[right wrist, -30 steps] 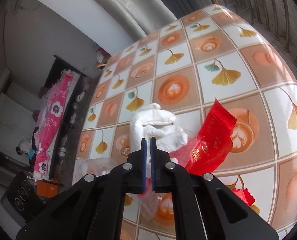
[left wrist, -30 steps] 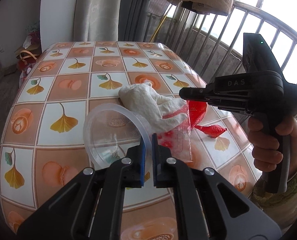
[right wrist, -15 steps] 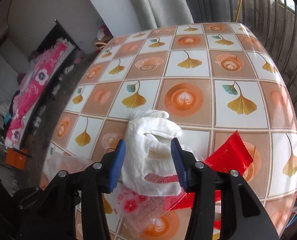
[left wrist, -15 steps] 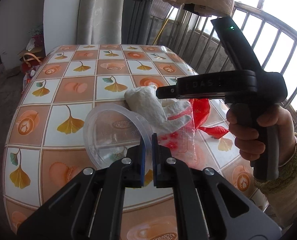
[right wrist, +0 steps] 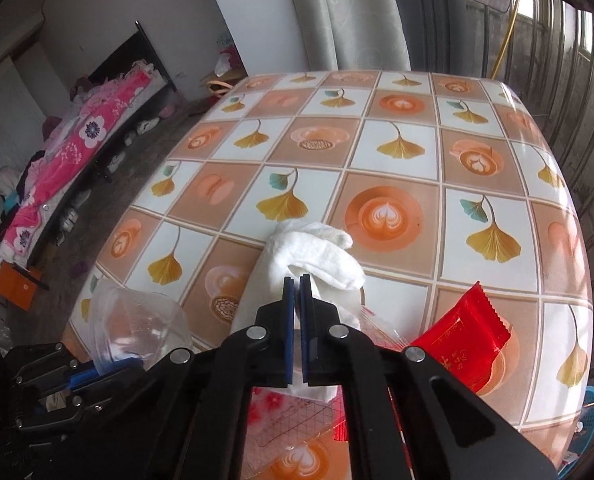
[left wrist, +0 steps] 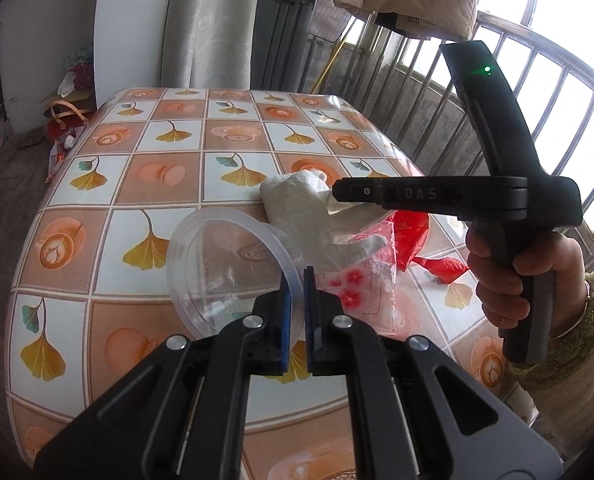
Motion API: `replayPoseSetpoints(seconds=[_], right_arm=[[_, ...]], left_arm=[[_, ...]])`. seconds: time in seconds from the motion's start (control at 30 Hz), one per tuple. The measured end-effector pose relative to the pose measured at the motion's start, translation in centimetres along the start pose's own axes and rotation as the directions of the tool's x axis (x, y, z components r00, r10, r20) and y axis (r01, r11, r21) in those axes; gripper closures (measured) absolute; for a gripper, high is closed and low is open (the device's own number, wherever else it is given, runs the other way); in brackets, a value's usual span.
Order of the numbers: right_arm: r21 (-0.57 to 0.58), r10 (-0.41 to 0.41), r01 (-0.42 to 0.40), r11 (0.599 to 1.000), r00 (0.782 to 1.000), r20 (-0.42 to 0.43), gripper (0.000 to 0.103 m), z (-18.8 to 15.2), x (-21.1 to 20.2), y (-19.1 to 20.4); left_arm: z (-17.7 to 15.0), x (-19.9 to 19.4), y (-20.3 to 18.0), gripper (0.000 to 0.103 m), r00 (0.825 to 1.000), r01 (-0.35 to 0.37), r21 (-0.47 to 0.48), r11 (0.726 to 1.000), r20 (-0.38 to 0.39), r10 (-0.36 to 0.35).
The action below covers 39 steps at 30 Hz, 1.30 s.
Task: Collect trash
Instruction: 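Grasp the white tissue with the right gripper while the left grasps the clear cup rim, then carry tissue and clear cup to the blue wastebasket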
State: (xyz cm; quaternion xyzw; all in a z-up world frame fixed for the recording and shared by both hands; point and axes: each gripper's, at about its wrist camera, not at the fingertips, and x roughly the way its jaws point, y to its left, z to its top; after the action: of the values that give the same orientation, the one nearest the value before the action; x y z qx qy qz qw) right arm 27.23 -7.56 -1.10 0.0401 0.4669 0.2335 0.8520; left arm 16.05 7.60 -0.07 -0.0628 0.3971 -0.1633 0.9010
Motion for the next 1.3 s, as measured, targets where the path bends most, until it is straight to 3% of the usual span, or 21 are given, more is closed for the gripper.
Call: replayPoseSetpoints(seconds=[0.33, 0.5, 0.57, 0.6, 0.63, 0.67, 0.8, 0.9, 0.93, 1.13, 1.3], right_arm=[[0.023, 0.101, -0.106, 0.994, 0.98, 0.171, 0.101, 1.5, -6.4, 0.2], [0.048, 0.085, -0.089, 0.995, 0.994, 0.074, 0.098, 1.3, -4.2, -0.1], [0.062, 0.072, -0.072, 0.995, 0.997, 0.01, 0.086, 1.0, -2.1, -0.4], [0.067, 0.059, -0.058, 0.996, 0.998, -0.021, 0.065, 0.8, -0.9, -0.6], [0.066, 0.042, -0.039, 0.997, 0.998, -0.047, 0.053, 0.7, 0.2, -0.7], [0.062, 0.018, -0.014, 0.998, 0.997, -0.069, 0.053, 0.5, 1.3, -0.8], [0.017, -0.03, 0.033, 0.999, 0.989, -0.144, 0.055, -0.5, 4.1, -1.0], [0.022, -0.005, 0.008, 1.0, 0.991, -0.136, 0.09, -0.7, 3.9, -1.1], [0.036, 0.009, -0.005, 0.999, 0.992, -0.125, 0.093, -0.7, 3.6, -1.2], [0.036, 0.046, -0.046, 0.998, 0.999, 0.003, 0.096, 0.4, 0.2, -1.0], [0.052, 0.131, -0.14, 0.989, 0.98, 0.152, 0.096, 1.5, -4.3, -1.0]], left_arm=[[0.7, -1.4, -0.4, 0.099, 0.999, -0.001, 0.007, 1.0, 0.043, 0.001], [0.6, -1.2, -0.6, 0.099, 0.999, -0.003, 0.009, 1.0, 0.035, 0.003], [0.4, -1.0, -0.7, 0.099, 1.0, -0.002, 0.01, 1.0, 0.027, 0.001], [0.3, -0.9, -0.7, 0.099, 1.0, -0.004, 0.011, 1.0, 0.022, 0.004], [0.2, -0.8, -0.7, 0.099, 1.0, -0.005, 0.01, 1.0, 0.017, 0.005], [0.2, -0.7, -0.6, 0.099, 1.0, -0.005, 0.008, 1.0, 0.012, 0.004], [0.1, -0.3, -0.2, 0.099, 1.0, -0.007, -0.005, 1.0, 0.006, 0.007], [0.1, -0.1, 0.0, 0.099, 1.0, -0.01, -0.007, 1.0, 0.003, 0.01], [0.1, 0.0, 0.1, 0.099, 1.0, -0.01, -0.007, 1.0, 0.002, 0.01], [0.5, -0.5, 0.1, 0.099, 1.0, -0.015, -0.002, 1.0, 0.021, 0.015], [1.2, -1.8, -0.5, 0.099, 0.998, -0.018, 0.013, 1.0, 0.054, 0.017]])
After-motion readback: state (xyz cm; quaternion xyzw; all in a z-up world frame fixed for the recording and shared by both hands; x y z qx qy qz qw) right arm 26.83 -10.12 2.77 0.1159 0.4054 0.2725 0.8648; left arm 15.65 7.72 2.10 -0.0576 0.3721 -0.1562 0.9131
